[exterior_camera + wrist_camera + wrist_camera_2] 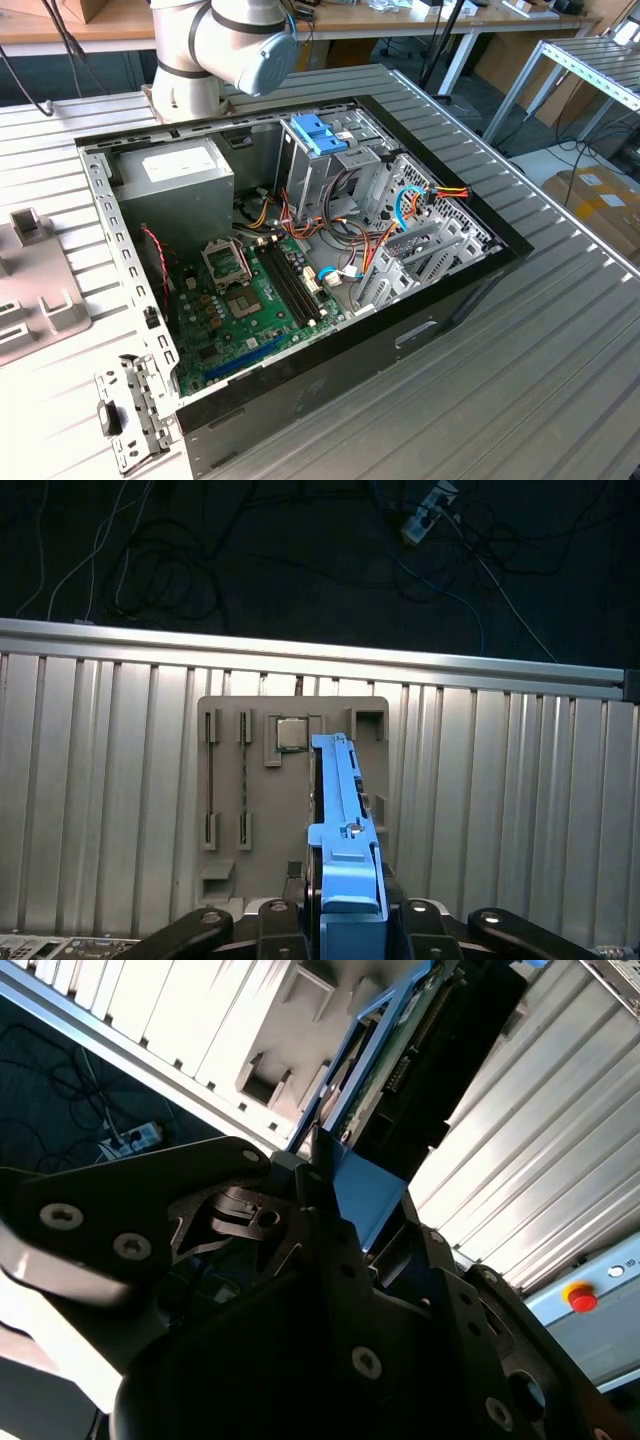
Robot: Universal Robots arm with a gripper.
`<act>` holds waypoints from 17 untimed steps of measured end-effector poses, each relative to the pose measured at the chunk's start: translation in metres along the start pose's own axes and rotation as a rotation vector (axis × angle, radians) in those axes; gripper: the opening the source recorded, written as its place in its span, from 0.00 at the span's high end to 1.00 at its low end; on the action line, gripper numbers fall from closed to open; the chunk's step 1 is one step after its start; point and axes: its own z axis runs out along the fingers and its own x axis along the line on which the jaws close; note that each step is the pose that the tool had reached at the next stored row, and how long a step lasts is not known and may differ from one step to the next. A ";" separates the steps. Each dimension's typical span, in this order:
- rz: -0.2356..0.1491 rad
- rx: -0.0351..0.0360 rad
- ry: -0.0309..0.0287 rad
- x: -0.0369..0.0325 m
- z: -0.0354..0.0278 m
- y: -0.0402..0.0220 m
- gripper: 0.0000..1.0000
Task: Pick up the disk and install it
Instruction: 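Pick up the disk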
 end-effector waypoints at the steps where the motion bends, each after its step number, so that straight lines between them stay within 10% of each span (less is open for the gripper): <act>1: 0.000 0.0000 -0.0001 -0.0001 0.0006 0.0009 0.63; 17: 0.000 0.0001 -0.0001 -0.0016 0.0160 0.0322 0.63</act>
